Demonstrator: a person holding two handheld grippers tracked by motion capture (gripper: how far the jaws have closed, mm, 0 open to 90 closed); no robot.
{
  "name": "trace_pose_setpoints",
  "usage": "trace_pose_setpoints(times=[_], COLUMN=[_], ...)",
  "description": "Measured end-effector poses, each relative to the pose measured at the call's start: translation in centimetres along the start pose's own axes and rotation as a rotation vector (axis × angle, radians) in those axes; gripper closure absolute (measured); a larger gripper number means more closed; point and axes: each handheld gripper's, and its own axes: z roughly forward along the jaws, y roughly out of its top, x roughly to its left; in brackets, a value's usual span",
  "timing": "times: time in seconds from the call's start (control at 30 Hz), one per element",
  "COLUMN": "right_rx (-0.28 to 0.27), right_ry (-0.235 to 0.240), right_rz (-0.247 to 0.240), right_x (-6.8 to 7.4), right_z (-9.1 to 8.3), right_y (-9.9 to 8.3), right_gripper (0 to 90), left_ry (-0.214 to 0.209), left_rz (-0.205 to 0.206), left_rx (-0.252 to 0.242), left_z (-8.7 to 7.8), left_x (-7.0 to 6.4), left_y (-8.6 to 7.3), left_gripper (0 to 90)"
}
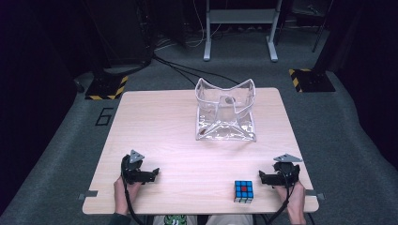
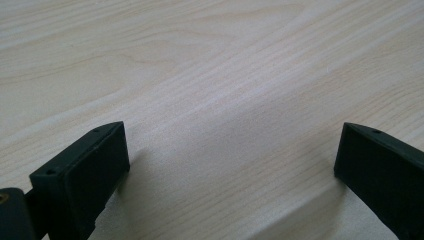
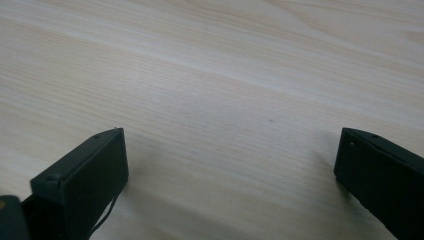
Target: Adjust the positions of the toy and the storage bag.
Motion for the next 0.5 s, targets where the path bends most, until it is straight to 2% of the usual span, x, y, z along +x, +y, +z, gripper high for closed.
trace_pose_setpoints(times=[0.1,0.2,0.33,0.4,0.5], right_rx=[-0.004,-0.033,-0.053,-0.066,-0.084], right_ry=[0.035,0.075,0.119,0.123,0.152], right_rz=[0.003,0.01,-0.014,-0.032,-0.043], right_x=[0.6,1.6,3.3,4.1,4.8], right_z=[-0.7,-1.8,-3.3,-4.0,-4.9], right_y=[0.1,0.5,0.9,1.0,1.0], right_gripper=[0.4,0.8,1.0,1.8,1.8], left_ry=[0.0,0.0,0.0,0.001,0.001], left_rz=[0.0,0.0,-0.001,0.0,0.0], left_rx=[0.0,0.0,0.0,0.001,0.001], left_z=[0.0,0.0,0.0,0.0,0.0], left_x=[0.0,0.0,0.0,0.0,0.0], left_y=[0.0,0.0,0.0,0.0,0.0], left_gripper=[1.0,1.0,1.0,1.0,1.0])
